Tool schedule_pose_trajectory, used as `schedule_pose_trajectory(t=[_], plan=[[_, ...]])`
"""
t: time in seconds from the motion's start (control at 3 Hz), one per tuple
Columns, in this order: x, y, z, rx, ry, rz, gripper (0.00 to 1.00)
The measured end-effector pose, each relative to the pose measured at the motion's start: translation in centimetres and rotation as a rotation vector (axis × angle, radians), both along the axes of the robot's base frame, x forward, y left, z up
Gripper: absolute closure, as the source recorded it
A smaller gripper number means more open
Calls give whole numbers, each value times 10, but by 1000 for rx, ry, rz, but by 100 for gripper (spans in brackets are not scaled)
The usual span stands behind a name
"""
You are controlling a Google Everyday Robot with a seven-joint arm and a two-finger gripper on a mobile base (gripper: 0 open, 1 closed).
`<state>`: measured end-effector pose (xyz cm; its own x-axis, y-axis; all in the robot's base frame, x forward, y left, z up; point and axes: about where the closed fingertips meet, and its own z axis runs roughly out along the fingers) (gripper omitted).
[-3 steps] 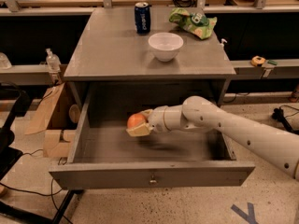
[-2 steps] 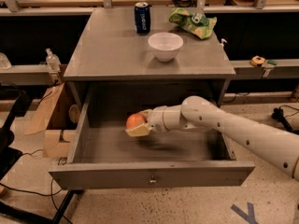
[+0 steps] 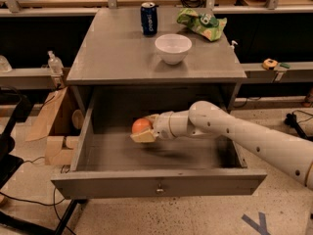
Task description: Place orange into top drawer
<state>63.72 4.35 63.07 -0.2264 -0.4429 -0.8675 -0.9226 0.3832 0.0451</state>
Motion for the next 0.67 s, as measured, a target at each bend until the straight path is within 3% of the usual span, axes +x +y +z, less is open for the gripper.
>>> schedule_pose_trajectory(t=[0.33,0.67], plan=[[-1,2,-1,1,1,3,0],[-1,2,-1,1,1,4,0]])
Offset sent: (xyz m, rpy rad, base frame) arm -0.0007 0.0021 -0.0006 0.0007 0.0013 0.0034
